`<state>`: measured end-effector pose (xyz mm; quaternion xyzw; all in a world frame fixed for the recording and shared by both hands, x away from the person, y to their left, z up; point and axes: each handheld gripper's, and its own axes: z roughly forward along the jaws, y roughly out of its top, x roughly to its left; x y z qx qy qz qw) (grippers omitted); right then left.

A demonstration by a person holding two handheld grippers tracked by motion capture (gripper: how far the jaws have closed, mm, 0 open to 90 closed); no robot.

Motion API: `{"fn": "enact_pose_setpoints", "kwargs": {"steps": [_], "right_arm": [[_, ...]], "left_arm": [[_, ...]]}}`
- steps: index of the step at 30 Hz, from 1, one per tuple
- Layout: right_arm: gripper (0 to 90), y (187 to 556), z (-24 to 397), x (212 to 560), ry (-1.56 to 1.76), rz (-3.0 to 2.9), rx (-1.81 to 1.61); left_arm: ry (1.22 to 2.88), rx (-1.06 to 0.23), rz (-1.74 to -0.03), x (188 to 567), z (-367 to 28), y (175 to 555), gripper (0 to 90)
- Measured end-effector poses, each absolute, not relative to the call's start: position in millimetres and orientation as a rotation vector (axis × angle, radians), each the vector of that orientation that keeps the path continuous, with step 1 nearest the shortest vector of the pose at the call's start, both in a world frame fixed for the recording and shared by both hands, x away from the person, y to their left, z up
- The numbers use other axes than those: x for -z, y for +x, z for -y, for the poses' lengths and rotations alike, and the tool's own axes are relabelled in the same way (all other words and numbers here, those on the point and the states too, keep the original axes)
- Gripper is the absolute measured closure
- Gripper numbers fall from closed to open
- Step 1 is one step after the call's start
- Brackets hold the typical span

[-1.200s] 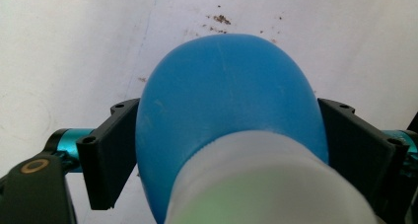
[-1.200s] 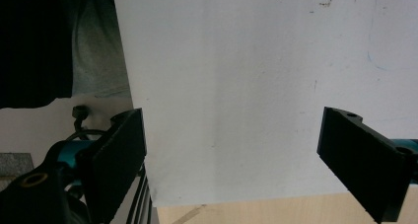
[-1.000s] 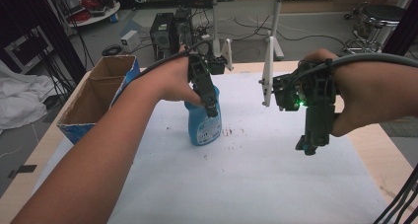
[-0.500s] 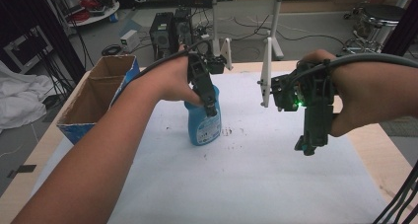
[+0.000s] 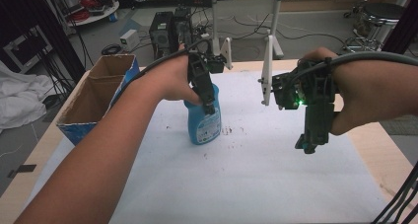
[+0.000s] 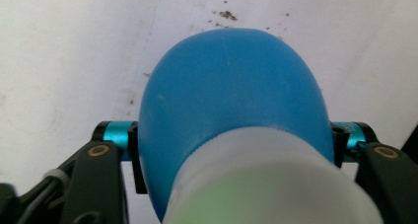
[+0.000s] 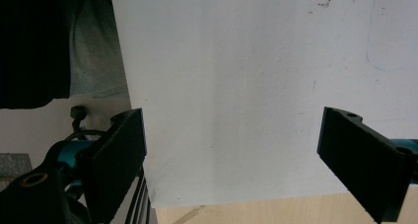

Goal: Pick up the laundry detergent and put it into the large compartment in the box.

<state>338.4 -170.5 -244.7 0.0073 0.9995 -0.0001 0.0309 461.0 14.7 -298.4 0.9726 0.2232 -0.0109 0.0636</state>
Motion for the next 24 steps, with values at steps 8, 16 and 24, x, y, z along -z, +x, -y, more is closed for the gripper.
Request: {"fn": "enact_pose_setpoints", "kwargs": {"steps": [8, 16, 24], "right_arm": [[10.5, 338, 170, 245, 0.016, -3.081, 0.001], [10.5, 337, 172, 244, 0.019, -3.077, -0.004], [10.5, 335, 170, 241, 0.010, -3.073, -0.003]], "left_arm": [[2.947, 0.028, -0.640, 298, -16, 460, 38.9], [2.959, 0.028, -0.605, 290, -17, 455, 39.2], [2.962, 0.023, -0.584, 262, -26, 447, 39.2]]}}
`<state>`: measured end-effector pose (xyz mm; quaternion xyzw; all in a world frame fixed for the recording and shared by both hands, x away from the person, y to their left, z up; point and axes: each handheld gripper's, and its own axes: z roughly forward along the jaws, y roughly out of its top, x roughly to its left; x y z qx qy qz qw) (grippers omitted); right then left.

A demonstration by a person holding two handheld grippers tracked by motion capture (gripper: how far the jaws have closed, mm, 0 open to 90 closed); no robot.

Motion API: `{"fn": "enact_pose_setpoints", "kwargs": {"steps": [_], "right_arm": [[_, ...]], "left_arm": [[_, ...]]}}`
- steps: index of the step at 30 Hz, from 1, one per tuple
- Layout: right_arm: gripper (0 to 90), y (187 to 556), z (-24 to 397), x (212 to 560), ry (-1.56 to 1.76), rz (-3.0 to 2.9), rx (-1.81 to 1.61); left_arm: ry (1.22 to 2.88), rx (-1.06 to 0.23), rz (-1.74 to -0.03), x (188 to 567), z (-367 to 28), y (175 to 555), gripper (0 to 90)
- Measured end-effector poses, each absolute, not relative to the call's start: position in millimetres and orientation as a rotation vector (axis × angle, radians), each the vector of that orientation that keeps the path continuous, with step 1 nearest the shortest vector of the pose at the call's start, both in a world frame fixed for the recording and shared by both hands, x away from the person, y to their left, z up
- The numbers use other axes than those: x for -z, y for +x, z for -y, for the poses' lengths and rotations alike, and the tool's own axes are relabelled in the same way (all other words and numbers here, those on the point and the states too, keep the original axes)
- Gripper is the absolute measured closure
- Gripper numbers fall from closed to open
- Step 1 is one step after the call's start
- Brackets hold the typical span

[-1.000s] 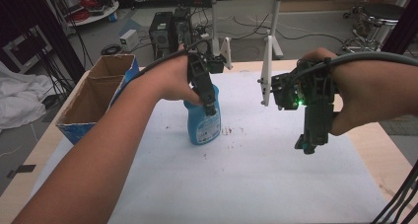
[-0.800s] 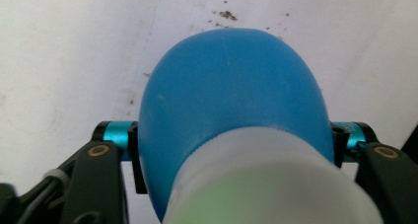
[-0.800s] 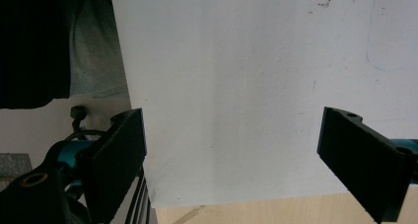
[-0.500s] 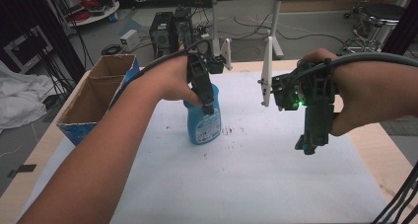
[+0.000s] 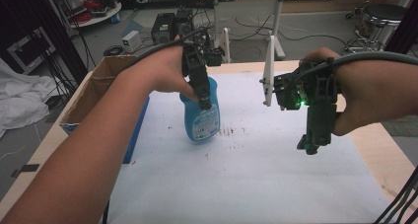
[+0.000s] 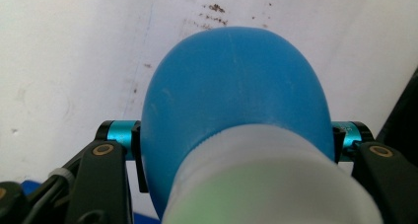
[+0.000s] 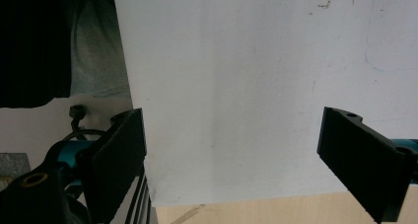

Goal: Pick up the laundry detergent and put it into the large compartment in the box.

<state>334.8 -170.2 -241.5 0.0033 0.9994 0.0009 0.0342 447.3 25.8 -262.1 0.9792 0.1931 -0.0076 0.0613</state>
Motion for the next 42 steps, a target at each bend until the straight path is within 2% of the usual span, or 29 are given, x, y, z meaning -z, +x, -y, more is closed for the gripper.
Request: {"fn": "enact_pose_setpoints", "kwargs": {"steps": [17, 33, 42], "right_arm": [[10.5, 333, 164, 240, -0.016, -3.069, -0.006], [10.5, 333, 154, 235, -0.038, -3.062, 0.012], [10.5, 335, 152, 235, -0.047, -3.062, 0.022]], "left_arm": [[2.957, -0.008, -0.688, 222, -74, 433, 39.1], [2.949, -0.020, -0.749, 161, -115, 411, 39.2], [2.909, -0.010, -0.866, 135, -146, 413, 39.1]]}}
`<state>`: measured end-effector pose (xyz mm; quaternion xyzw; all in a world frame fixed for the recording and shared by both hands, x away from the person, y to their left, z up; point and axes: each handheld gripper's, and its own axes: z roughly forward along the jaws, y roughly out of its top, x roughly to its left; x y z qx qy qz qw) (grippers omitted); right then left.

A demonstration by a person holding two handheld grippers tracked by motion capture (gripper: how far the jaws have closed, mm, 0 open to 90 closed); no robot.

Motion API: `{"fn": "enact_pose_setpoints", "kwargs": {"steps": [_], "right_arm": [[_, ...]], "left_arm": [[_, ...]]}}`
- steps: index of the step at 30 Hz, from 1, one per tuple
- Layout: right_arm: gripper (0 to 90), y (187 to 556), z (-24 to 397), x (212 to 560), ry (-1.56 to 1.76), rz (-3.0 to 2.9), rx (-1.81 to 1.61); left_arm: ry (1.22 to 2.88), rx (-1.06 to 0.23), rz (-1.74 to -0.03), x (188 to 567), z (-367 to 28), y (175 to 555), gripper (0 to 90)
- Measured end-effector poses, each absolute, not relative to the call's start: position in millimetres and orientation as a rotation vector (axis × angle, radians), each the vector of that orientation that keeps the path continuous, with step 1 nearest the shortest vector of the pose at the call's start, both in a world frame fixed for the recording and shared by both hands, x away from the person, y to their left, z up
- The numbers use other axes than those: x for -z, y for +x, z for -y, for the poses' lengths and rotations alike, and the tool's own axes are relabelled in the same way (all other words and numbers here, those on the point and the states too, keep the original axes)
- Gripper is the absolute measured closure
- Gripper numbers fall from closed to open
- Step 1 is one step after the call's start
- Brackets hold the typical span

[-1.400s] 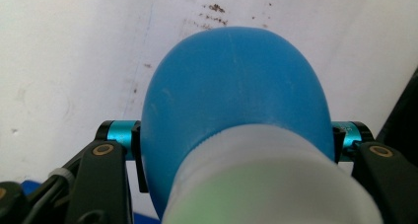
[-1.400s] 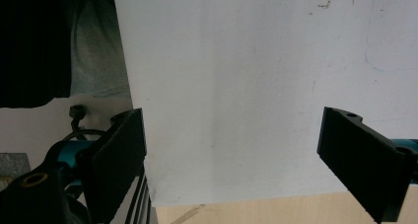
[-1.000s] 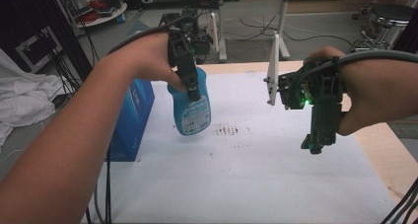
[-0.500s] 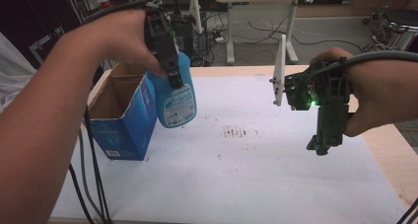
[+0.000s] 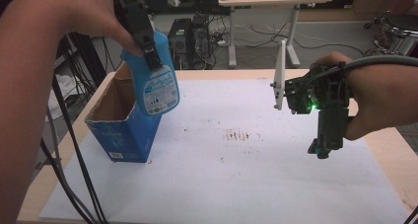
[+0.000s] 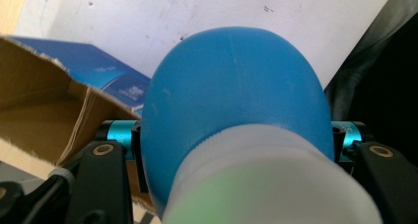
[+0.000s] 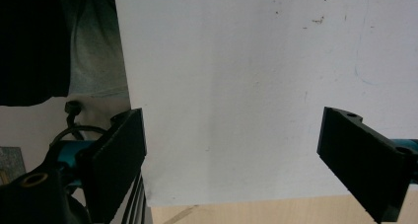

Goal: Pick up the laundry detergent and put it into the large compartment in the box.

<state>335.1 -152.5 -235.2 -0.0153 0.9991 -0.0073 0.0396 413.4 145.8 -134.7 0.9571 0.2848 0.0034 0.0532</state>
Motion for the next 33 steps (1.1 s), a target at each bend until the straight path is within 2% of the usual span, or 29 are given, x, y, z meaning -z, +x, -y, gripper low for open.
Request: {"fn": "enact_pose_setpoints", "kwargs": {"steps": [4, 17, 25, 33], "right_arm": [[10.5, 336, 151, 236, -0.052, -3.064, 0.018], [10.5, 339, 150, 239, -0.044, -3.068, 0.022], [10.5, 341, 147, 241, -0.051, -3.073, 0.019], [10.5, 341, 143, 242, -0.049, -3.075, 0.028]], "left_arm": [[2.856, 0.020, -0.969, 129, -165, 417, 39.2], [2.785, 0.006, -1.137, 111, -211, 422, 39.2], [2.785, -0.002, -1.245, 122, -231, 427, 39.2], [2.794, -0.009, -1.231, 137, -242, 432, 39.2]]}}
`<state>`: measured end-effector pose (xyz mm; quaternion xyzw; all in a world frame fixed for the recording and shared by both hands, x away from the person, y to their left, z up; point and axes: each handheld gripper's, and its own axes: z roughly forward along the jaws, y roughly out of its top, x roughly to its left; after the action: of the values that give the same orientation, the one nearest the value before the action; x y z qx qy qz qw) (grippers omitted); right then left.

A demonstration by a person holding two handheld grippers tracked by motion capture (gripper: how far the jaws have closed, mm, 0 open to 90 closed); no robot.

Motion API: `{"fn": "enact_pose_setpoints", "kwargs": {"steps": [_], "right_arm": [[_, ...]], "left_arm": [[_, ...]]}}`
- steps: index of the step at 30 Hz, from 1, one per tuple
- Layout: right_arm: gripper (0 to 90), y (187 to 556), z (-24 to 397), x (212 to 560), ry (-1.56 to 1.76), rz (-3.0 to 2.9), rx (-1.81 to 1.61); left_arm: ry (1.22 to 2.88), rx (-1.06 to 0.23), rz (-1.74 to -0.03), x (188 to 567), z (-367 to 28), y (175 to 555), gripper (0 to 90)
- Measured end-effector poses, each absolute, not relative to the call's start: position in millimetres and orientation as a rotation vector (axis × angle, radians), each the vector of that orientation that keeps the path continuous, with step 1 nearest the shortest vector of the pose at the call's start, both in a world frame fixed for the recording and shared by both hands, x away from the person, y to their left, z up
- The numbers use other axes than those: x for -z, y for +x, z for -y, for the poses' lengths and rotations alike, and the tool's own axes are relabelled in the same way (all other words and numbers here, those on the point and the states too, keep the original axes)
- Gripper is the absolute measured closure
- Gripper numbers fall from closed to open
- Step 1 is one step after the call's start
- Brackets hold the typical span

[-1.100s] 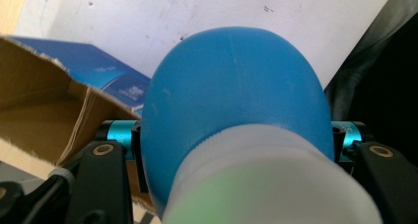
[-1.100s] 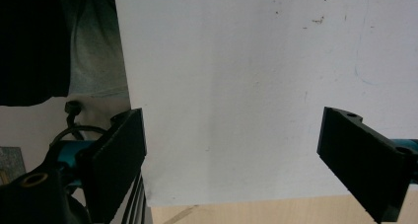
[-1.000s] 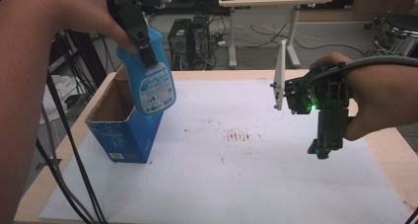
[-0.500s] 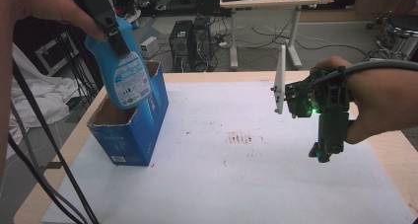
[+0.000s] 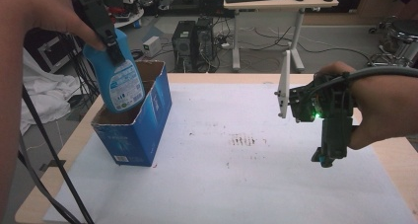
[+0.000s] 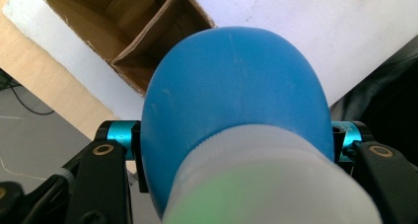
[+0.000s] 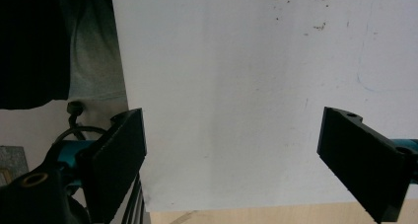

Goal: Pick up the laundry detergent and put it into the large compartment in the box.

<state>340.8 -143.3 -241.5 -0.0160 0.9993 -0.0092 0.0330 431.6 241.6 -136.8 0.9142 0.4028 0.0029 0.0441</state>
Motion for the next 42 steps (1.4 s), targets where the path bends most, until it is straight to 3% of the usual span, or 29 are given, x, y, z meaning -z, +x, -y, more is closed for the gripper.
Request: {"fn": "enact_pose_setpoints", "kwargs": {"steps": [5, 42], "right_arm": [[10.5, 341, 142, 241, -0.053, -3.076, 0.030], [10.5, 344, 143, 245, -0.047, -3.087, 0.034]], "left_arm": [[2.859, -0.022, -1.143, 149, -244, 432, 39.2], [2.946, 0.086, -1.041, 252, -245, 456, 39.1]]}}
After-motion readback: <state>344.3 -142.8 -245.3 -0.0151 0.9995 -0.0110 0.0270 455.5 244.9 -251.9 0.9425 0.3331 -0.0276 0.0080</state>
